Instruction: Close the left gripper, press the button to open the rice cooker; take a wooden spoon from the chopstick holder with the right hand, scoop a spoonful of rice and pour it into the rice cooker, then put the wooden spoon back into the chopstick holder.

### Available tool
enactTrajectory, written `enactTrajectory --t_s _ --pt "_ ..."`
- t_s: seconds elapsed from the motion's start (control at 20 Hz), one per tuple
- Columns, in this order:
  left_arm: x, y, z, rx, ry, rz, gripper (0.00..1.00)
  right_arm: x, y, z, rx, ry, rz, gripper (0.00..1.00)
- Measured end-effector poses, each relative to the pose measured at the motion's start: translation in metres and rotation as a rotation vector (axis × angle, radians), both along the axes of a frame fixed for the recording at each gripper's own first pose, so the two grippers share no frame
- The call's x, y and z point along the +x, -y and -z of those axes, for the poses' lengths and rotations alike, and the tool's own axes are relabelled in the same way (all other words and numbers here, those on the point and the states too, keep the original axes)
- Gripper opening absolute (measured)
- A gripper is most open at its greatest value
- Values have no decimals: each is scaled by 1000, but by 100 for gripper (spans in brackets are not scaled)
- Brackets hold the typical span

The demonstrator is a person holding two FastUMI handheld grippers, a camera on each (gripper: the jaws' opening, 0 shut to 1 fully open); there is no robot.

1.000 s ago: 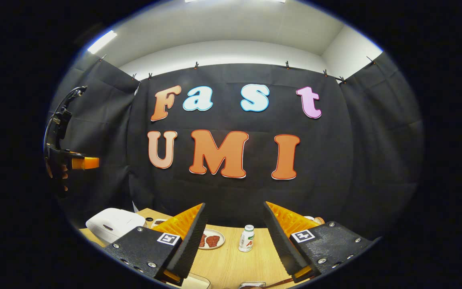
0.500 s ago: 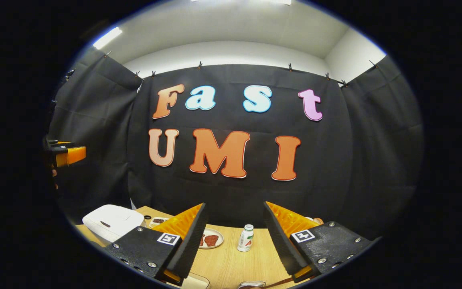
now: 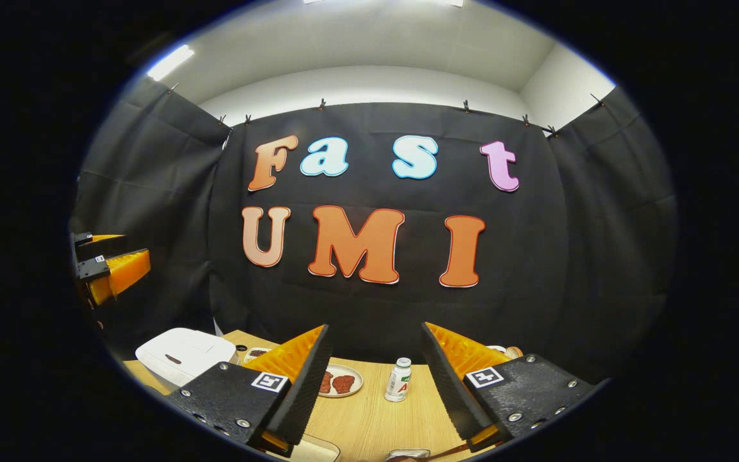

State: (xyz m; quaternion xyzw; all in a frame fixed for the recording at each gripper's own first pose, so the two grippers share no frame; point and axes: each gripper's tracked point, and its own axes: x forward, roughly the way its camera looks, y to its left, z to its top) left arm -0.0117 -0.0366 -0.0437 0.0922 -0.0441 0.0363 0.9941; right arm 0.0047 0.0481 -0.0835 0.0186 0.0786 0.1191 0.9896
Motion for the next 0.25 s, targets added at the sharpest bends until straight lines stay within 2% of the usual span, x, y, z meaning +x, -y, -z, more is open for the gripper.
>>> enactTrajectory --t_s 0.1,0.25 --pt "-1 1 2 4 8 9 100 -3 3 -3 -1 5 10 86" --pt "8 -15 6 38 -8 -56 100 -1 6 -7 4 23 21 86"
